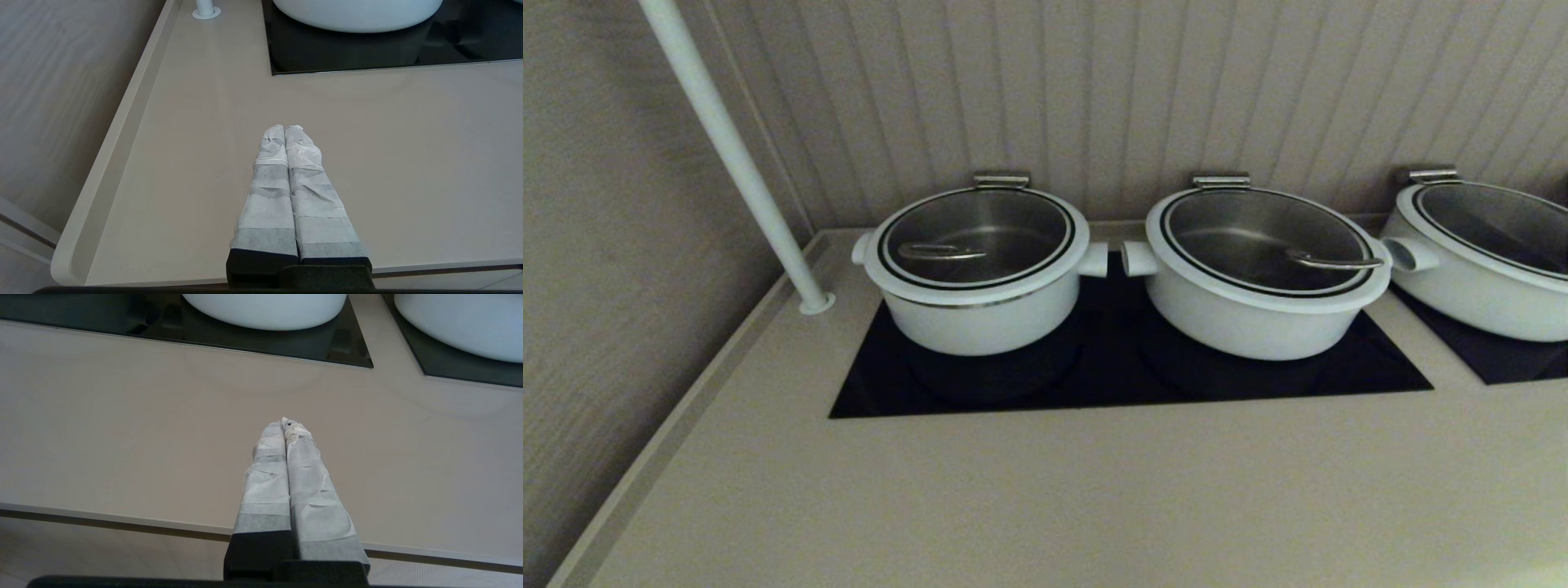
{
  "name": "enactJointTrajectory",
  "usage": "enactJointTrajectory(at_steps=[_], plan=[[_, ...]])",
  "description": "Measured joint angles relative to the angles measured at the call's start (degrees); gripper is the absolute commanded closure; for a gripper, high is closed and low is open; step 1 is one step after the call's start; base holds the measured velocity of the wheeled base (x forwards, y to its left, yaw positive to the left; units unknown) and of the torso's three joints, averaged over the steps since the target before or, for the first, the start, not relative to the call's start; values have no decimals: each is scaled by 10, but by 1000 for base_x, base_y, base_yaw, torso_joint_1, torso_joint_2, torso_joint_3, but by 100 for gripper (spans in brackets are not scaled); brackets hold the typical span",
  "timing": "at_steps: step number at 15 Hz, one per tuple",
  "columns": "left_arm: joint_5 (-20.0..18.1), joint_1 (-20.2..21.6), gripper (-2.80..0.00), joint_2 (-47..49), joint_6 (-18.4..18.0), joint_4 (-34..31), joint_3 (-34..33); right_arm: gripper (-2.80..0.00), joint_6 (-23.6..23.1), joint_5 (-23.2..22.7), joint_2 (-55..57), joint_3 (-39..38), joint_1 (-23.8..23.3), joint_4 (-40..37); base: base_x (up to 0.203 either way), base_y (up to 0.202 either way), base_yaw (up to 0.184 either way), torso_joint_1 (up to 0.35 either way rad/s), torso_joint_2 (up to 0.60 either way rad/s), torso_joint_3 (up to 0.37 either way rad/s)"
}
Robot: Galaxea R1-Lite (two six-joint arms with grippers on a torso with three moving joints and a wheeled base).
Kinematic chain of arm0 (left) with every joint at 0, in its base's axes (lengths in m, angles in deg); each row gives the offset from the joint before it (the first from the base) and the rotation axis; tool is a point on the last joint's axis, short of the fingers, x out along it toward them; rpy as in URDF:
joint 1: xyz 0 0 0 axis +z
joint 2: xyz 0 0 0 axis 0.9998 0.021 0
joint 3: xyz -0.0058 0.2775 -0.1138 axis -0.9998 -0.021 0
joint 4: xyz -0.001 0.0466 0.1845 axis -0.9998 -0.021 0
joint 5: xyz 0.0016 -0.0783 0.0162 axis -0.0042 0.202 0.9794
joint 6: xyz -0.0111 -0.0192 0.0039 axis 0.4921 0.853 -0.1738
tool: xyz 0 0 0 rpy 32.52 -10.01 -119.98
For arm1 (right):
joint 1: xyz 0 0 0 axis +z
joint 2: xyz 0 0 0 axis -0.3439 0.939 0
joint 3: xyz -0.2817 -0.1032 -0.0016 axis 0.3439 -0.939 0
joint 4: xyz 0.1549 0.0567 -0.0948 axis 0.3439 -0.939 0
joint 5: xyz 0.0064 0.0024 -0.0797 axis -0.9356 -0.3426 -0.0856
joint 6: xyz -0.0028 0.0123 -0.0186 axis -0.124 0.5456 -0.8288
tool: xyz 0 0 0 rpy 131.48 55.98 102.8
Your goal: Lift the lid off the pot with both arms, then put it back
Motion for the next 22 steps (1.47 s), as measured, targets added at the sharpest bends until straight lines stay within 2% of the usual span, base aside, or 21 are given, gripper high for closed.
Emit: enactJointTrajectory(at_steps=[22], plan=[[0,0,0,0,0,0,0,0,1,1,0,0,0,0,0,0,0,0,0,0]])
